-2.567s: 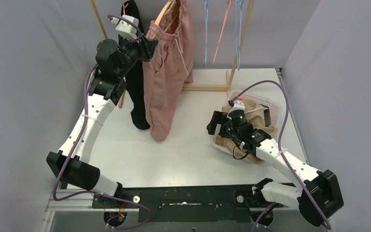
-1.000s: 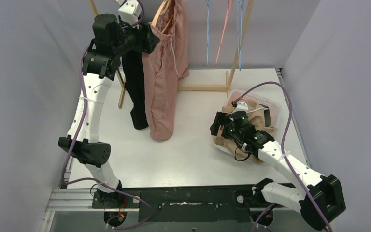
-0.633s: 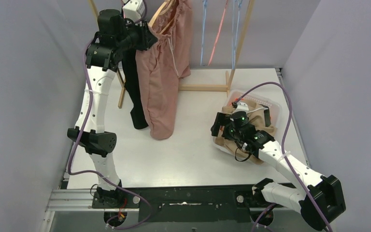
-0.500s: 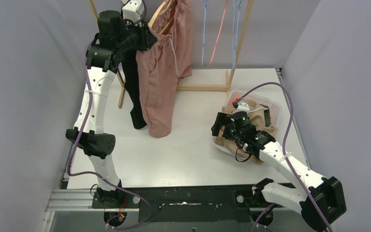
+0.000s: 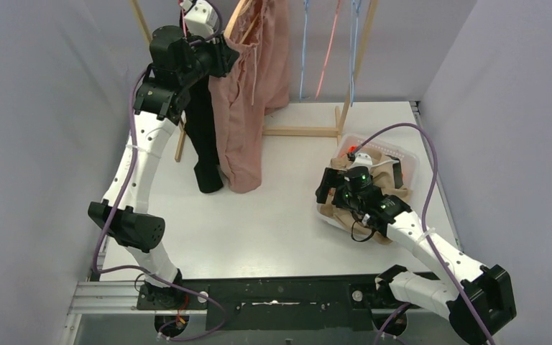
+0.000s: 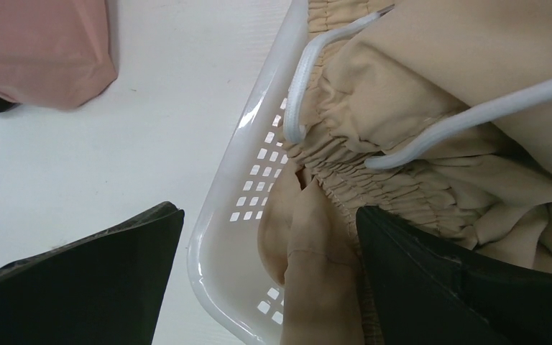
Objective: Remove the shorts from the hanger
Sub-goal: Pick up the hanger from the clothes rod, then remove the shorts from the hanger.
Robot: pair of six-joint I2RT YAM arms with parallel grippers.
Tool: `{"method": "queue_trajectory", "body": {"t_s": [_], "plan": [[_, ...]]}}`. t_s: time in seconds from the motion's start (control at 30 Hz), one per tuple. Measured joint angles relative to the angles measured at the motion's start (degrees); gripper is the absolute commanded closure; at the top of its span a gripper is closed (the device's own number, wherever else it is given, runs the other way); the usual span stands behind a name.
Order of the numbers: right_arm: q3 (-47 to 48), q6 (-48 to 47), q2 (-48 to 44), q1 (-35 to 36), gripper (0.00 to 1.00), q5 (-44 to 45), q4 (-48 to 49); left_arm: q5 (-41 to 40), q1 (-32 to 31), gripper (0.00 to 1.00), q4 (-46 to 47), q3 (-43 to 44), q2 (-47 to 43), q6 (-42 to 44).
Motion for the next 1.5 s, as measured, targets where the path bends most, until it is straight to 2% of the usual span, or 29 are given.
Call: {"method": "queue_trajectory", "body": {"t_s": [0.2,0.3,0.5,0.83,0.93,1.2,1.33,1.5], "plan": [[0.0,0.17,-1.79,-0.02,0.02,0.28,-0.48,-2.43,-1.99,1.0,1.49,-0.44,-0.39,0.55],[0.0,0.17,-2.19,0.0,0.02,0.46,-1.01,-3.32,-1.97,1.0,2.82,-4.57,-3.08,0.59],[0.0,0.22,-2.34,0.0,0.02,0.46,-1.18,-1.38,-1.73,1.0,10.51,-26.16,-18.71,-0.28],[0.0,0.83,-4.79,0.0,0.02,0.17,-1.07,-0.94,-1.77,1.0,16.85,-45.48,-35.71,-2.12],[-0.02,1.09,-7.28,0.0,0.02,-0.61,-0.7,-0.59,-1.77,1.0,18.47,-54.1,-40.87,-4.13],[-3.15,3.23,-18.95,0.0,0.02,-4.2,5.75,7.74,-2.1,1.0,17.16,-75.23,-52.26,-10.8],[-4.26,3.69,-22.67,0.0,0.02,-5.75,8.55,12.94,-2.86,1.0,14.14,-80.87,-57.09,-12.15],[-6.54,4.44,-24.28,0.02,0.02,-7.5,13.16,19.32,-4.13,1.0,11.61,-83.38,-61.13,-13.22]]}}
